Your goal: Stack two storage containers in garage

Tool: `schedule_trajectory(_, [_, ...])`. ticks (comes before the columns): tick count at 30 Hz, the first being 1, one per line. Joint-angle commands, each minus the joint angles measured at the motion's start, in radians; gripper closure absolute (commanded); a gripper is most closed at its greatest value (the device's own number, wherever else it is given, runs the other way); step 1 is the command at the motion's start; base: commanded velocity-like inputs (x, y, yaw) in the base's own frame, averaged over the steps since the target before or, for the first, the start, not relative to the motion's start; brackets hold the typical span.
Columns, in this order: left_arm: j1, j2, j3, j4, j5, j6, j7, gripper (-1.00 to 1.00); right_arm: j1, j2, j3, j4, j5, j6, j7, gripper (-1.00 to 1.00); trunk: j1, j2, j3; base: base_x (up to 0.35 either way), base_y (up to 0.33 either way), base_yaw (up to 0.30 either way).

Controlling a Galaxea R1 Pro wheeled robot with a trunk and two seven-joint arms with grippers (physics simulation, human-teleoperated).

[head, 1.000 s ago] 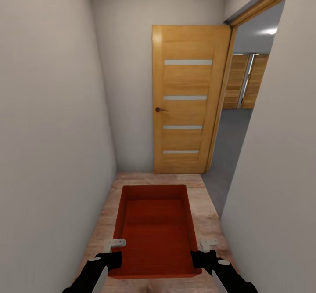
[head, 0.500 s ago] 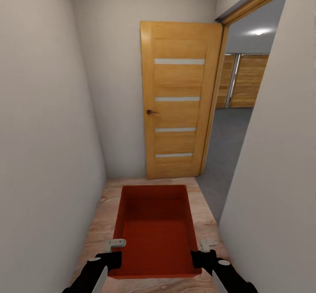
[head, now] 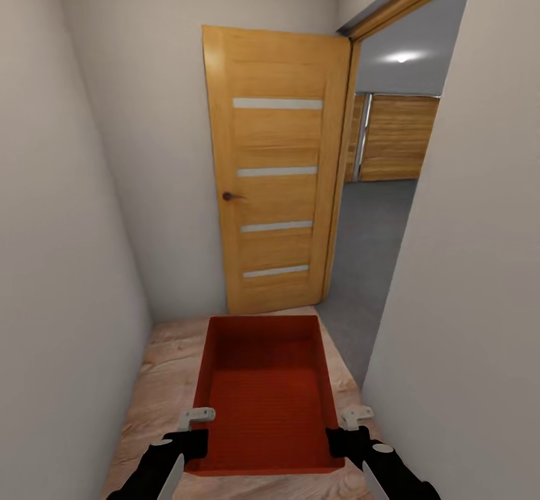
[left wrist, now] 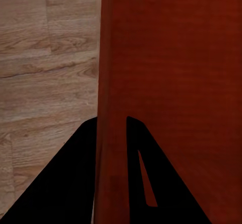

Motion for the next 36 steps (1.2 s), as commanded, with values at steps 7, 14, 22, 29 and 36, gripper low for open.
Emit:
schedule_trajectory(7, [0.0, 0.004, -0.001, 0.0, -0.017, 0.008, 0.019, 1.0, -0.001, -0.001, 0.007, -0.023, -0.015, -0.022, 0.024, 1.0, 0.001, -0.001, -0.002, 0.284, 0.204, -0.213])
schedule_trajectory(14, [0.0, 0.004, -0.001, 0.0, -0.017, 0.008, 0.019, 1.0, -0.001, -0.001, 0.007, -0.023, -0.015, -0.022, 0.024, 1.0, 0.001, -0.001, -0.002, 0.283, 0.204, -0.176])
schedule_trajectory(22, [0.0, 0.004, -0.001, 0.0, -0.017, 0.008, 0.019, 1.0, -0.001, -0.001, 0.007, -0.023, -0.015, -0.022, 0.024, 1.0, 0.001, -0.001, -0.002, 0.283, 0.199, -0.169])
schedule_trajectory(29, [0.0, 0.004, -0.001, 0.0, -0.017, 0.008, 0.019, 1.0, -0.001, -0.001, 0.007, -0.023, -0.015, -0.022, 0.024, 1.0, 0.001, -0.001, -0.002, 0.283, 0.198, -0.163])
schedule_trajectory(36, [0.0, 0.004, -0.001, 0.0, -0.017, 0.008, 0.018, 1.0, -0.001, -0.001, 0.007, -0.023, -0.015, -0.022, 0.024, 1.0, 0.001, -0.001, -0.002, 0.281, 0.199, -0.161])
